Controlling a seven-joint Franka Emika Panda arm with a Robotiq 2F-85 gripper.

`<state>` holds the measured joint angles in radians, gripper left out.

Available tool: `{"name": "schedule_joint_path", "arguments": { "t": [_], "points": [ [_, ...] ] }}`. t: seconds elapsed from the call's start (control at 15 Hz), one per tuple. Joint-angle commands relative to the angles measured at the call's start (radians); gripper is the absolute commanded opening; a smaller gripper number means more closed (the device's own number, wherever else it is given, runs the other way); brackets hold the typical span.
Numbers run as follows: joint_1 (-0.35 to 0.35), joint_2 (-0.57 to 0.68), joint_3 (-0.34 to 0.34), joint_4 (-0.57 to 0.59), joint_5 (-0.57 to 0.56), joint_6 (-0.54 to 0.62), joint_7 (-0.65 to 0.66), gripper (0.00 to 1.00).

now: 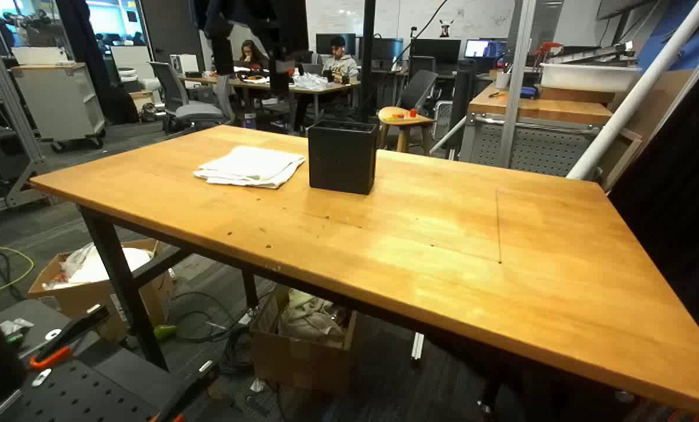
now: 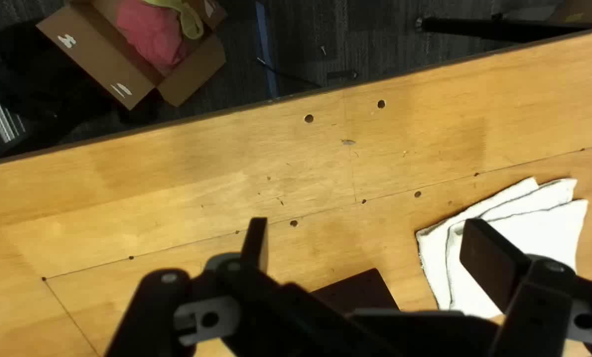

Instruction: Put the towel in the box

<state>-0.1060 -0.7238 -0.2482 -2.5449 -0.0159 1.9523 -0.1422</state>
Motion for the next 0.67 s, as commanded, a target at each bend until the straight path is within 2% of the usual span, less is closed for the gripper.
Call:
{"name": "schedule_joint_path", "arguments": {
  "t": [0.0, 0.6],
  "points": [
    [-0.016, 0.002, 0.013, 0.008, 0.01, -0.003, -0.009, 1.0],
    [-0.016, -0.003, 0.012, 0.019, 0.01, -0.003, -0.009, 1.0]
  ]
}}
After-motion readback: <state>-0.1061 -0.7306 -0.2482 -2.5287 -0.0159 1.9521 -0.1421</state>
